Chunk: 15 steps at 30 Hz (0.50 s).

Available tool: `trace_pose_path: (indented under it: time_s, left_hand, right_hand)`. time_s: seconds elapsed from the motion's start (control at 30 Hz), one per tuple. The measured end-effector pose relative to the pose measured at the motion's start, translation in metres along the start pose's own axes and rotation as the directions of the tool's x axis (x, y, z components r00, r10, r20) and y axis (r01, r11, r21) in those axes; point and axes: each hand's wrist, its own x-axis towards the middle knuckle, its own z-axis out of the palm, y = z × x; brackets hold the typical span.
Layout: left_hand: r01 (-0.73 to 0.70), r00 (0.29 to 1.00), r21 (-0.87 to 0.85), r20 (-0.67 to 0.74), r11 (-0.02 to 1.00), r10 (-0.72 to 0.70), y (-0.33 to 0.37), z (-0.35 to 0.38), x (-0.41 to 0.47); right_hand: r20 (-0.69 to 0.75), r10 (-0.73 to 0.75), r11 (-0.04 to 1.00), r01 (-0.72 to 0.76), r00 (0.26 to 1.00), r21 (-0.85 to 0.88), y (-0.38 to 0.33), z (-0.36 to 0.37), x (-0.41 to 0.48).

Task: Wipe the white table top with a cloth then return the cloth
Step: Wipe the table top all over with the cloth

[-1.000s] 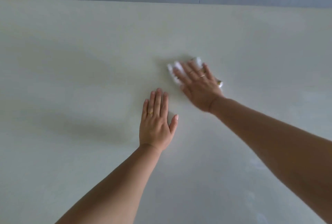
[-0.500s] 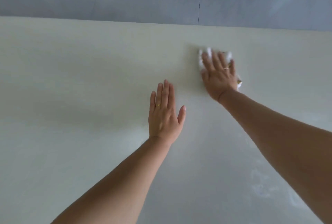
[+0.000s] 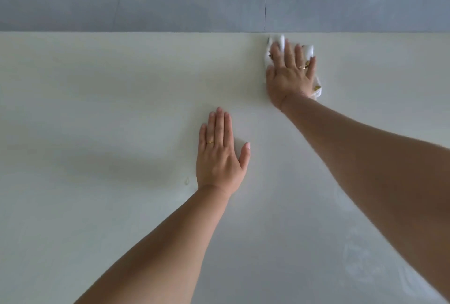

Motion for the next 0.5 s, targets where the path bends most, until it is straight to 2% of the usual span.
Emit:
trace_pose_path:
  time_s: [0.03, 0.07, 0.1, 0.17, 0.23, 0.27, 0.3, 0.37, 0.43, 0.47, 0.5]
  left_hand:
    - [-0.001, 1.000, 0.000, -0.002, 1.000, 0.001, 0.000, 0.000, 0.000]
    - [-0.002, 1.000, -0.002, -0.004, 1.000, 0.002, 0.000, -0.001, 0.001]
    - [-0.003, 1.000, -0.004, -0.002, 1.000, 0.003, 0.001, -0.001, 0.001]
    - [-0.003, 1.000, -0.004, 0.000, 1.000, 0.003, 0.001, -0.002, 0.001]
    - [-0.002, 1.000, -0.008, -0.010, 1.000, 0.002, 0.001, -0.003, 0.001]
    - [-0.004, 1.000, -0.011, -0.017, 1.000, 0.004, 0.001, -0.003, 0.001]
    - [-0.008, 1.000, -0.012, -0.021, 1.000, 0.008, 0.001, -0.003, 0.001]
    - [-0.008, 1.000, -0.010, -0.023, 1.000, 0.008, 0.001, -0.003, 0.001]
    - [0.000, 1.000, -0.007, -0.022, 1.000, 0.000, 0.001, -0.002, 0.001]
    - [0.002, 1.000, -0.009, -0.021, 1.000, -0.002, 0.001, -0.002, 0.001]
    - [0.002, 1.000, -0.012, -0.021, 1.000, -0.002, 0.001, -0.002, 0.001]
  right_hand:
    - [0.000, 0.033, 0.999, -0.033, 0.999, -0.003, -0.017, 0.002, -0.002]
    - [-0.003, -0.020, 0.999, 0.020, 1.000, -0.028, -0.036, 0.007, -0.008]
    - [-0.002, -0.154, 0.986, 0.154, 0.988, -0.057, -0.054, 0.015, -0.018]
    - [0.066, -0.463, 0.880, 0.467, 0.884, -0.081, -0.074, 0.021, -0.037]
    - [0.118, -0.598, 0.787, 0.609, 0.793, -0.101, -0.063, 0.014, -0.027]
    - [0.110, -0.580, 0.797, 0.590, 0.807, -0.127, -0.052, 0.009, -0.015]
    - [0.086, -0.509, 0.845, 0.516, 0.857, -0.141, -0.040, 0.005, -0.002]
    - [0.042, -0.245, 0.965, 0.248, 0.969, -0.082, -0.024, -0.003, 0.021]
    - [0.038, -0.025, 1.000, 0.026, 0.999, -0.018, -0.039, -0.003, 0.028]
    - [0.037, -0.003, 1.000, 0.004, 0.999, -0.015, -0.057, 0.000, 0.026]
    - [0.047, -0.060, 0.998, 0.060, 0.997, -0.016, -0.076, 0.003, 0.024]
